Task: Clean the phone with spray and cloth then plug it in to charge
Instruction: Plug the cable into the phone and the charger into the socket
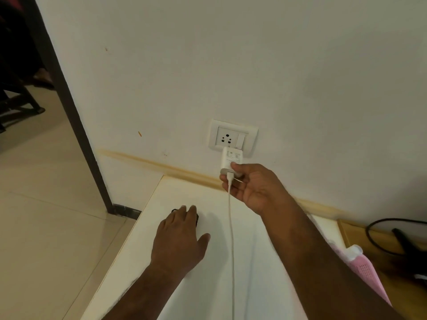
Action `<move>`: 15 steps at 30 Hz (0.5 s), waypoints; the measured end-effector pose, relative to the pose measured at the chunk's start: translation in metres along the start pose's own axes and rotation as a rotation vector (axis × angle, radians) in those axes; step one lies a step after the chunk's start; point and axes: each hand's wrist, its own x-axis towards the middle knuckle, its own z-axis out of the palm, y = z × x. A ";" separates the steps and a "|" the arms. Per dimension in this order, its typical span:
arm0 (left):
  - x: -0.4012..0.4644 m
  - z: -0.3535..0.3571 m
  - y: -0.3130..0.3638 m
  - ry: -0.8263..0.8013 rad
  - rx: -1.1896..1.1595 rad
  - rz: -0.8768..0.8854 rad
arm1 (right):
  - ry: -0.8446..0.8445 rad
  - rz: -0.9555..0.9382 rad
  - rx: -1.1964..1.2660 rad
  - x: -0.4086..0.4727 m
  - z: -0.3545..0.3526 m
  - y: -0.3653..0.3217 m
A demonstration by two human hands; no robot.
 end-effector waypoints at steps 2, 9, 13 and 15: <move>0.000 0.000 -0.002 0.006 0.002 -0.020 | 0.014 -0.004 -0.026 0.014 0.011 -0.001; 0.000 -0.003 -0.008 0.006 -0.046 -0.057 | 0.070 -0.022 -0.047 0.037 0.016 0.005; 0.000 -0.003 -0.009 -0.001 -0.064 -0.065 | 0.073 -0.037 -0.060 0.039 0.016 0.006; 0.001 -0.003 -0.009 0.002 -0.076 -0.070 | 0.073 -0.045 -0.077 0.040 0.016 0.006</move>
